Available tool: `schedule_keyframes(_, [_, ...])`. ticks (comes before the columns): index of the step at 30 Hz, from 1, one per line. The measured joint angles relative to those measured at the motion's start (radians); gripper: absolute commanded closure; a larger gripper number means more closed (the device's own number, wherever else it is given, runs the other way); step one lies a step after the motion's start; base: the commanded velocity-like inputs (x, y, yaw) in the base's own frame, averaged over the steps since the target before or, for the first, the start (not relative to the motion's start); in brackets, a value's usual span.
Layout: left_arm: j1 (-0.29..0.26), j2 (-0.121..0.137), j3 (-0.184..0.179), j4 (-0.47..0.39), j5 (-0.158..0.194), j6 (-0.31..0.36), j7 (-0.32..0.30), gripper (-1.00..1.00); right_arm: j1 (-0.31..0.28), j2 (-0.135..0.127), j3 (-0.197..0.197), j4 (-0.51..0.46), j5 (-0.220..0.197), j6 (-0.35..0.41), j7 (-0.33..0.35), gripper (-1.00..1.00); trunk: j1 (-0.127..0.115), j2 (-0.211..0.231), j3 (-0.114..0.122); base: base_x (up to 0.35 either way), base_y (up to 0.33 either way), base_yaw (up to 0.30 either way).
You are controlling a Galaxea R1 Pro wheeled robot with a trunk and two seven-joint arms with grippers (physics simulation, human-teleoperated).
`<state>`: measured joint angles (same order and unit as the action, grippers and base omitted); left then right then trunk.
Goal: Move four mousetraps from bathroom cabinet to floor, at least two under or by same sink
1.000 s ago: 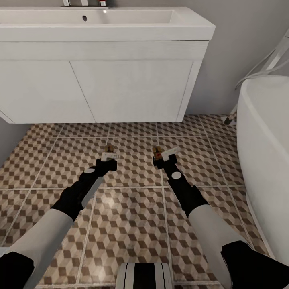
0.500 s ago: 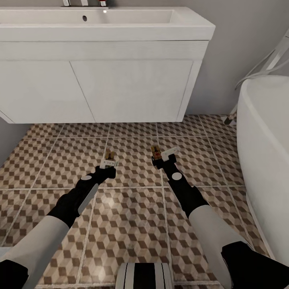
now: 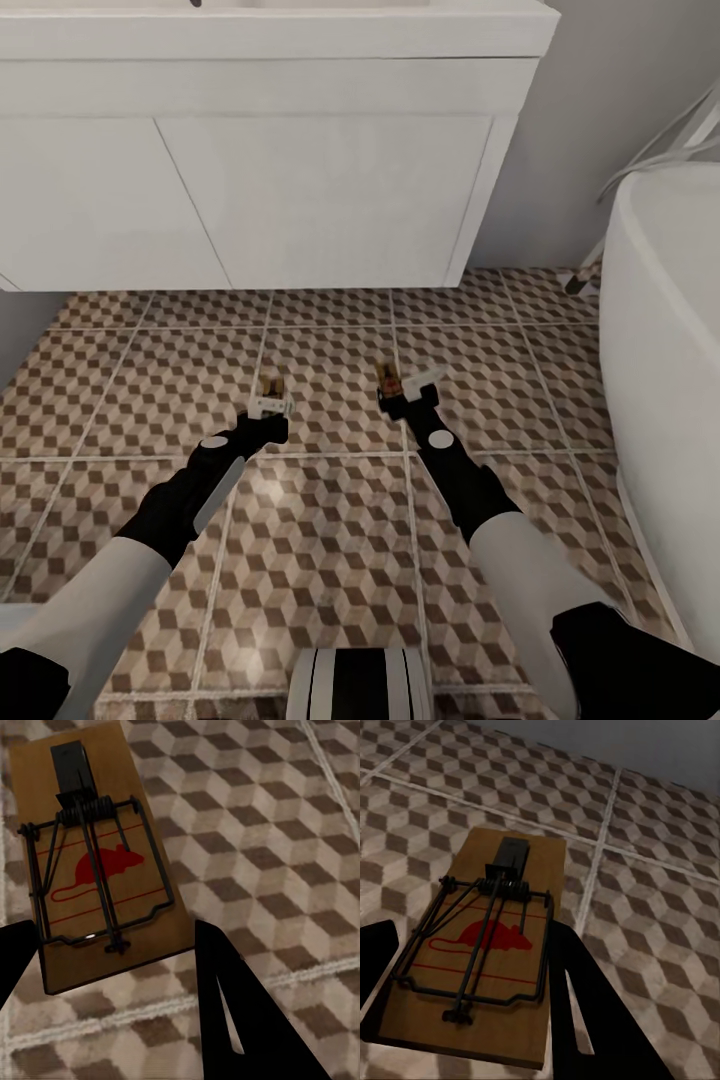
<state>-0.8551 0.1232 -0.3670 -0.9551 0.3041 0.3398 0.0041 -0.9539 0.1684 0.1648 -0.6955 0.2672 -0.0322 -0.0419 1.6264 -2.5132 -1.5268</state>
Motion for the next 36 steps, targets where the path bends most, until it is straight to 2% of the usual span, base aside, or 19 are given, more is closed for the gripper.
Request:
schedule_keyframes(9, [0.0, 0.0, 0.001, -0.008, -0.001, 0.0, 0.0, 1.0, 0.002, 0.002, 0.0, -0.017, -0.005, -0.003, 0.001, 1.0, 0.004, -0.002, -0.046, 0.0, 0.0, 0.0])
schedule_keyframes(17, [0.0, 0.0, 0.001, -0.059, -0.001, 0.005, 0.001, 1.0, 0.002, 0.001, 0.0, -0.018, -0.005, -0.003, 0.001, 1.0, 0.008, -0.004, -0.09, 0.0, 0.0, 0.0])
schedule_keyframes(36, [0.0, 0.001, 0.001, -0.085, -0.001, 0.005, 0.001, 1.0, 0.002, -0.001, 0.0, -0.02, -0.005, -0.007, 0.001, 1.0, 0.016, -0.008, -0.193, 0.0, 0.0, 0.0])
